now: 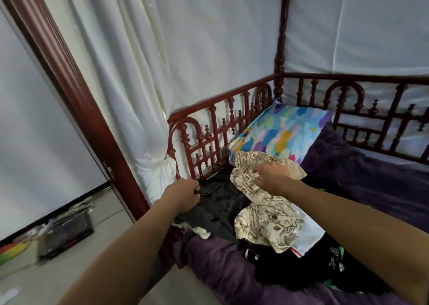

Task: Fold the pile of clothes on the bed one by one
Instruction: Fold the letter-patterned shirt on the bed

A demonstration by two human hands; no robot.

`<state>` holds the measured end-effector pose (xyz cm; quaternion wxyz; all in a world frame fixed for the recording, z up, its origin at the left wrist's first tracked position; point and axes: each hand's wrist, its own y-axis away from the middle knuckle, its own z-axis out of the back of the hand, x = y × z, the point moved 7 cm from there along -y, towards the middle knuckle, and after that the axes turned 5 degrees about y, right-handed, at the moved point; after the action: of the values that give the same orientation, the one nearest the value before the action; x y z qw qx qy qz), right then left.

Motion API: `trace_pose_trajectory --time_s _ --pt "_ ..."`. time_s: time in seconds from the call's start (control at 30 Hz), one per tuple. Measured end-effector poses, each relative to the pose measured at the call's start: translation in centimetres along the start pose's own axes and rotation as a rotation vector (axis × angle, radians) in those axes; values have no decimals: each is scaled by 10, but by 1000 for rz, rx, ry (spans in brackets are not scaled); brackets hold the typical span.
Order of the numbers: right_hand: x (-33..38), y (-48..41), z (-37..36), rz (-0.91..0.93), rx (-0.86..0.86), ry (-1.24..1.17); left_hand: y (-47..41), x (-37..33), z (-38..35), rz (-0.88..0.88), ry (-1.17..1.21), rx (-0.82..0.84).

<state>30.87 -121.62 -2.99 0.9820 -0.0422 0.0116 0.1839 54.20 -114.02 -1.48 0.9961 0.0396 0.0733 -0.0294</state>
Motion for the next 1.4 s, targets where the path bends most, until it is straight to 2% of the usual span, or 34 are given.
trace_pose_trajectory --time_s 0.33,0.43,0.63,0.8,0.9,1.0,1.07,1.27,1.4 --pt "31 -119 -95 -220 110 -53 -154 107 -37 -206 -114 -6" --pt "15 -125 -127 -301 177 -75 -193 102 -63 -300 -125 -10" --pt "-45 -108 -230 -543 421 -140 -241 70 -150 -467 -119 130" --pt "-72 -114 -319 -614 531 -152 -286 59 -214 -549 -170 248" --pt "-82 -137 -356 -641 484 -156 -316 54 -254 -562 -184 312" --pt "-92 -150 -387 -742 478 -247 -339 47 -283 -573 -171 364" --pt "-93 -150 -392 -805 398 -298 -347 42 -292 -617 -181 376" --pt "-84 -138 -333 -902 89 -524 -380 6 -292 -759 -177 359" --pt "-77 -105 -276 -1080 -156 -621 -395 -25 -285 -870 -142 332"
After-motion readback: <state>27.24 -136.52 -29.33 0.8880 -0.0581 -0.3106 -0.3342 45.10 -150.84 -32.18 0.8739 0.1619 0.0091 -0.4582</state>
